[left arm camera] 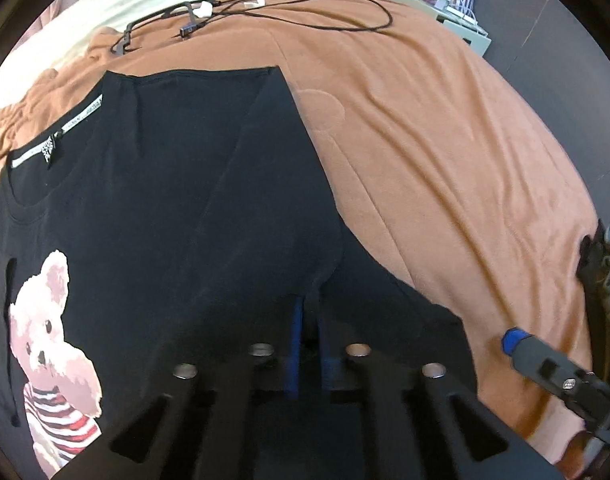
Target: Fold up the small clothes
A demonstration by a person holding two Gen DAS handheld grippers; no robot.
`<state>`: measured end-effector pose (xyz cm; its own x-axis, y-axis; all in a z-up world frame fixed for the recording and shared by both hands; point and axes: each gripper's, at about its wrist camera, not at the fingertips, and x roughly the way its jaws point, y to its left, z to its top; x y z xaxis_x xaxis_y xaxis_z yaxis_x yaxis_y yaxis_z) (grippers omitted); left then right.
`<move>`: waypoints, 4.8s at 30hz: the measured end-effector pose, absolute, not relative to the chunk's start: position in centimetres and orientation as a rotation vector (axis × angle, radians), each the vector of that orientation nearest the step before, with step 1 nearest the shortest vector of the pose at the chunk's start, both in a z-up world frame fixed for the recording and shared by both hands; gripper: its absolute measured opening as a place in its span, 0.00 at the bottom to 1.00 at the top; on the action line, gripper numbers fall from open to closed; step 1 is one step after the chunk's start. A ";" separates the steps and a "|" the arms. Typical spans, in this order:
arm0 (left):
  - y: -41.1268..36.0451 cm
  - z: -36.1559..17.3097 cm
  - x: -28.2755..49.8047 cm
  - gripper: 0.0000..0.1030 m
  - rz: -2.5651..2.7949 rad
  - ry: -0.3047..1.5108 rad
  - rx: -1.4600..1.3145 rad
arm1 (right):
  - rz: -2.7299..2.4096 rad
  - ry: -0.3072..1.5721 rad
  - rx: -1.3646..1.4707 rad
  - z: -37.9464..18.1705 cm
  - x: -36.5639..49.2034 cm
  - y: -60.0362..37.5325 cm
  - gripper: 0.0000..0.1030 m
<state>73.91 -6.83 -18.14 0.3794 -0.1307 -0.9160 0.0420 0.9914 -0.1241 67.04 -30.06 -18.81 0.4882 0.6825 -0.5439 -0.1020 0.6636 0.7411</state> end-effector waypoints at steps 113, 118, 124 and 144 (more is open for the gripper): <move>14.0 0.6 44.0 0.99 -0.004 0.825 -0.285 | 0.454 0.712 0.359 -4.4 45.8 -25.2 1.00; 16.5 1.2 40.0 0.99 0.025 0.797 -0.321 | 0.489 0.724 0.341 -3.8 43.0 -25.2 1.00; 19.4 1.7 35.0 0.99 0.071 0.765 -0.361 | 0.486 0.716 0.308 -3.1 40.8 -26.4 1.00; 21.0 3.0 18.9 0.99 0.182 0.607 -0.342 | 0.409 0.611 0.244 -1.6 27.7 -30.1 1.00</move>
<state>18.95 20.97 3.01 0.8079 0.0675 -0.5854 -0.2663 0.9280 -0.2606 27.71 -30.13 -1.58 0.7434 0.4398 -0.5040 -0.2982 0.8923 0.3389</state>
